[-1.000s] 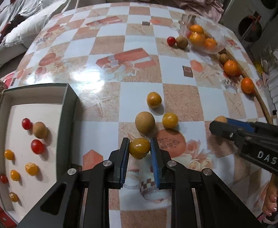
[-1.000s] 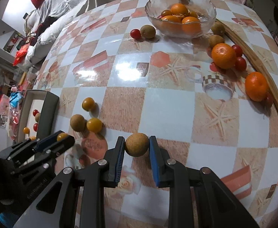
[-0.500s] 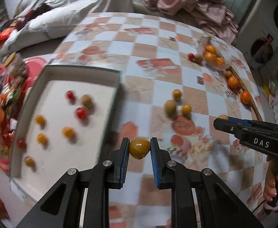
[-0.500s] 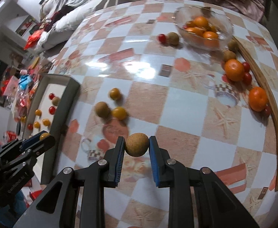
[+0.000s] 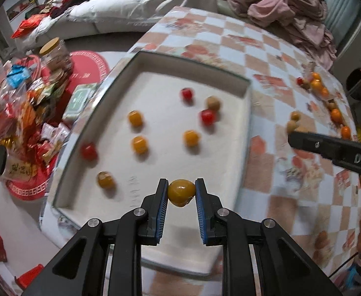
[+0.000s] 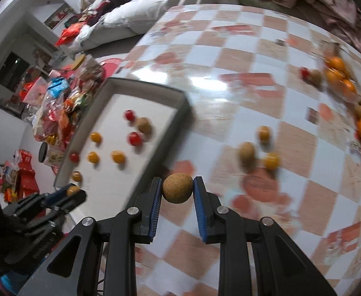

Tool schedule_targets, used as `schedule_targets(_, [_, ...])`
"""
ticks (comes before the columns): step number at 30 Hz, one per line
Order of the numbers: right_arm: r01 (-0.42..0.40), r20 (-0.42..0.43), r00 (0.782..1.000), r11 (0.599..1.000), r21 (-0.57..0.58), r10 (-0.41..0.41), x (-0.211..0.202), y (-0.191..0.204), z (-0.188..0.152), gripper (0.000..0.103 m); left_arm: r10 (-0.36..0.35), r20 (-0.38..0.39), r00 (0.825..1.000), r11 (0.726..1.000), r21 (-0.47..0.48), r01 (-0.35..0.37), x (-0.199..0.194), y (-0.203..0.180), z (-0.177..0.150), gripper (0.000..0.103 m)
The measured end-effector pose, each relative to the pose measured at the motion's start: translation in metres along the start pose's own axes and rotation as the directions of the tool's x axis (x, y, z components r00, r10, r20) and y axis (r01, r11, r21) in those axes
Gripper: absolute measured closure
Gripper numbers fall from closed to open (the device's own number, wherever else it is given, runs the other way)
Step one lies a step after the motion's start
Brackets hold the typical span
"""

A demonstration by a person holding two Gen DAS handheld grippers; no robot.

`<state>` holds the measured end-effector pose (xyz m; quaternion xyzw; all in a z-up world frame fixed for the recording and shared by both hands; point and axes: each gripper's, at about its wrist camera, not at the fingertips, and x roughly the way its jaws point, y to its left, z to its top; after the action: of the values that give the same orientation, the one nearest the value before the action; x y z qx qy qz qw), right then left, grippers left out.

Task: Organize fruits
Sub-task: 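Carry both held fruits over the white tray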

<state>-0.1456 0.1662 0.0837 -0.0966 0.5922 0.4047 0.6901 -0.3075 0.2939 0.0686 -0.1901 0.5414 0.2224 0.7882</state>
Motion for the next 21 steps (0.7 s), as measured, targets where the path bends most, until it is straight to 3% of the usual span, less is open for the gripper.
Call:
schedule_targets(7, [-0.01, -0.055, 0.998, 0.997, -0.075, 0.006, 0.035, 0.054, 0.008, 0.075, 0.015, -0.045, 0.999, 1.0, -0.018, -0.016, 0.022, 0.028, -0.013, 0.08])
schedule_targets(21, [0.046, -0.155, 0.985, 0.982, -0.182, -0.075, 0.084, 0.084, 0.011, 0.075, 0.029, -0.066, 0.997, 0.999, -0.022, -0.03, 0.041, 0.042, -0.015, 0.08])
